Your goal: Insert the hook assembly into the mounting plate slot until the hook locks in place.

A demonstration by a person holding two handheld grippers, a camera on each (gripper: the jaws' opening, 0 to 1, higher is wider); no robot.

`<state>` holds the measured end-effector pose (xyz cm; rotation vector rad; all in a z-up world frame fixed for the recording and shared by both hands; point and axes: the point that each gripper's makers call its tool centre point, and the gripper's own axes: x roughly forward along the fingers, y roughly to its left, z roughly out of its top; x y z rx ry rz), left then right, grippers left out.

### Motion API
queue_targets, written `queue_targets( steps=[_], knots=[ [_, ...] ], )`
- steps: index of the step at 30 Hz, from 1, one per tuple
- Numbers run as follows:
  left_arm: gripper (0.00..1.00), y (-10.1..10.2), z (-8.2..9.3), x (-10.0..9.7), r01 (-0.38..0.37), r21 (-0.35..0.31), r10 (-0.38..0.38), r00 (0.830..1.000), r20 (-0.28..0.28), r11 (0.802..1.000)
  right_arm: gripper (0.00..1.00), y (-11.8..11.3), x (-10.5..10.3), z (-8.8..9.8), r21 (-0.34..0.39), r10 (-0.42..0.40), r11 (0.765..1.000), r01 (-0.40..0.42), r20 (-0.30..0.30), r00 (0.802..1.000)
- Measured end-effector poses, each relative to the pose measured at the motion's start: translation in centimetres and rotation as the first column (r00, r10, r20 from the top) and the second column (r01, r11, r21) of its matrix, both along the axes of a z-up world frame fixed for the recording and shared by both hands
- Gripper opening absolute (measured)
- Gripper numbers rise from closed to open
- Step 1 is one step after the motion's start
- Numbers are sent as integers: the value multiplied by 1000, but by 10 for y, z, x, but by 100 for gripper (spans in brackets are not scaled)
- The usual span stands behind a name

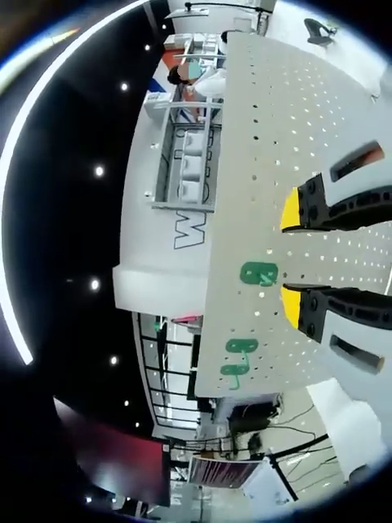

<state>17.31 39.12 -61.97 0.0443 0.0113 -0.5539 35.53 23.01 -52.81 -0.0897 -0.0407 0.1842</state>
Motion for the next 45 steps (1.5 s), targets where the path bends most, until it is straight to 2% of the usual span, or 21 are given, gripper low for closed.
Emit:
queue_targets(
  steps=[8, 11, 21, 30, 35, 45],
  knots=[
    [47, -1, 17, -6, -10, 15, 10, 1000, 22, 1000, 30, -8, -34, 3, 28, 66, 997, -66, -1, 998],
    [49, -2, 27, -8, -8, -17, 9, 1000, 22, 1000, 31, -14, -50, 5, 49, 89, 995, -89, 4, 996],
    [53, -5, 47, -14, -24, -34, 25, 999, 29, 999, 35, -27, -95, 6, 66, 152, 986, -152, 4, 988],
    [55, -8, 55, -20, -38, -46, 39, 999, 23, 998, 39, -25, -126, -1, 96, 256, 963, -253, -20, 967],
    [56, -12, 56, -21, -49, -51, 50, 999, 19, 998, 41, -26, -146, -11, 71, 310, 949, -306, -51, 949],
    [56, -20, 57, -23, -74, -48, 75, 997, 18, 996, 42, -51, -169, -13, 65, 331, 943, -327, -61, 942]
  ],
)
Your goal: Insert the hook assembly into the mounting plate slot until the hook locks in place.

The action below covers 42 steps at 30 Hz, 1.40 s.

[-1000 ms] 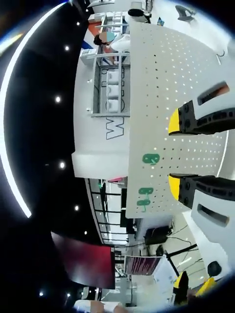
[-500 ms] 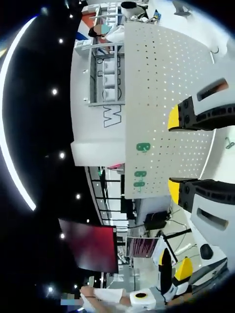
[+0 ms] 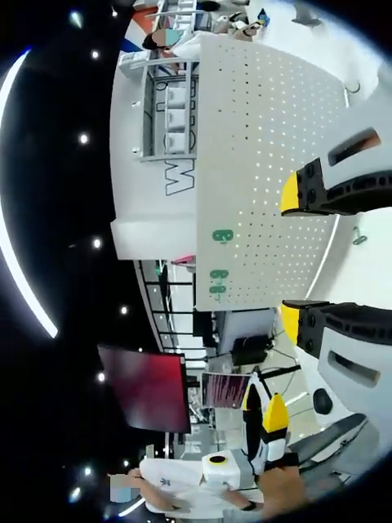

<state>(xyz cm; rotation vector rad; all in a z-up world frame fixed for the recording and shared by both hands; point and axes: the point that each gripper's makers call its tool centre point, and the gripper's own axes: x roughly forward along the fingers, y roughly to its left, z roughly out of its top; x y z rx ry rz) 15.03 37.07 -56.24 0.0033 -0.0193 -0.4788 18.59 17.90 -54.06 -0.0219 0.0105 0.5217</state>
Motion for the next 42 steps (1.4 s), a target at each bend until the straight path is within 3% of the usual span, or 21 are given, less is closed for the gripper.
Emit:
queue_targets(
  steps=[8, 16, 27, 42],
  knots=[
    [56, -6, 7, -4, -16, 14, 16, 1000, 11, 1000, 42, -11, -12, 8, 13, 16, 1000, -16, 17, 1000],
    [56, -13, 6, -2, -4, 32, 4, 1000, 0, 999, 42, -10, -12, 4, 30, 28, 999, -28, 10, 1000],
    [54, -29, 9, 24, 33, 40, -33, 999, 6, 999, 41, -15, -5, -1, 32, 19, 999, -19, -4, 1000],
    [50, -62, -42, 75, 118, 98, -111, 991, -78, 988, 41, -24, 7, -14, 38, 1, 999, 1, -33, 999]
  ],
)
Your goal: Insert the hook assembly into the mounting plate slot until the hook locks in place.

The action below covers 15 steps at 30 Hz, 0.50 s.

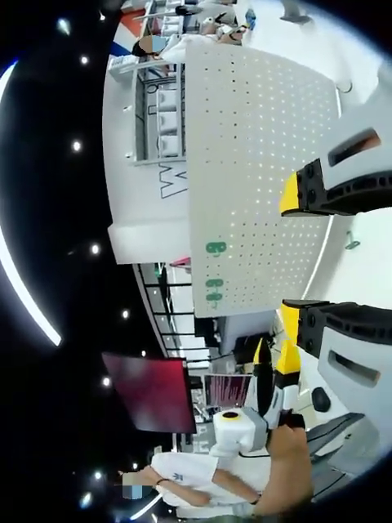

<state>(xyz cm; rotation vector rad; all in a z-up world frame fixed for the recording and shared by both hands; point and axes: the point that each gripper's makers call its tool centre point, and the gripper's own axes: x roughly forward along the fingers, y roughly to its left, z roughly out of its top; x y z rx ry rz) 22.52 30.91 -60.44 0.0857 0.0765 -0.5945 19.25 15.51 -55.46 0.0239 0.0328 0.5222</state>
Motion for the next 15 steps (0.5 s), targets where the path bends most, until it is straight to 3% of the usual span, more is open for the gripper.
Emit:
queue_targets(
  steps=[15],
  knots=[
    [48, -32, -70, 36, 73, 86, -62, 990, -124, 994, 41, -9, 8, -11, 5, -18, 1000, 18, -24, 1000]
  ],
)
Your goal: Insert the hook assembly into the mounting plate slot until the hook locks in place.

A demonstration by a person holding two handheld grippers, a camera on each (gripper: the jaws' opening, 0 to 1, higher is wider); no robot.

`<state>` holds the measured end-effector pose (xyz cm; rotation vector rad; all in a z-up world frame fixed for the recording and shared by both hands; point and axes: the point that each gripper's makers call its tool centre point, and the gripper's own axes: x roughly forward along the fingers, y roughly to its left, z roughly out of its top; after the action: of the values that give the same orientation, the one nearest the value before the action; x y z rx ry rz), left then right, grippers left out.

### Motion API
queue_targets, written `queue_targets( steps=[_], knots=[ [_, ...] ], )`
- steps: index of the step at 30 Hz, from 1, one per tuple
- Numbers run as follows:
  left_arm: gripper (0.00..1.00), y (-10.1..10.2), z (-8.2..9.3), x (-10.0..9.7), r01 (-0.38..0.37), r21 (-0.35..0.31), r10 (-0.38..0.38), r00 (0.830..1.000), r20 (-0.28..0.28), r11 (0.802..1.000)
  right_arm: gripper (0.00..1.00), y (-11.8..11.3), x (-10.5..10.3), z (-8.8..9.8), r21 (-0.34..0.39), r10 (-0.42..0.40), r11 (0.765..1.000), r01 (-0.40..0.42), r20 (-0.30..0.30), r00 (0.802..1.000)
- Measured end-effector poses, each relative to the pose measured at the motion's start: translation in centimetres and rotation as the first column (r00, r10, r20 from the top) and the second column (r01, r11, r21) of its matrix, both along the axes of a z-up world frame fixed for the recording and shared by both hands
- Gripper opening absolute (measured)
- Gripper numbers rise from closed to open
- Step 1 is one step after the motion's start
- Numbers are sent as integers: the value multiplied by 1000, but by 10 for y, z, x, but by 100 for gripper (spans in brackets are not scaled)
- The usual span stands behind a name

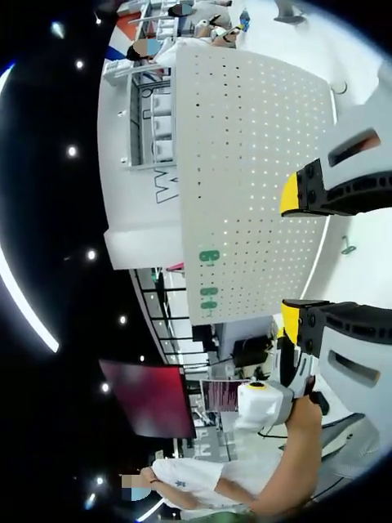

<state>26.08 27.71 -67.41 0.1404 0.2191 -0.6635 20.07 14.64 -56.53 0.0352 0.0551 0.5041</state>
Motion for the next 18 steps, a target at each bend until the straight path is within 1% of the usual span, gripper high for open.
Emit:
queue_targets(
  steps=[9, 10, 15, 18],
  knots=[
    [47, -14, -44, 16, 33, 49, -28, 996, -84, 998, 41, -5, 7, -8, 1, -9, 1000, 9, -18, 1000],
    [47, -15, -46, 17, 34, 52, -29, 996, -88, 998, 41, -6, 8, -9, 0, -10, 1000, 10, -21, 1000],
    [47, -23, -71, 25, 49, 72, -39, 990, -138, 996, 41, -8, 12, -14, -2, -14, 1000, 14, -30, 999],
    [47, -28, -83, 30, 48, 72, -36, 987, -160, 996, 41, -9, 15, -18, -2, -18, 1000, 18, -39, 999]
  ],
)
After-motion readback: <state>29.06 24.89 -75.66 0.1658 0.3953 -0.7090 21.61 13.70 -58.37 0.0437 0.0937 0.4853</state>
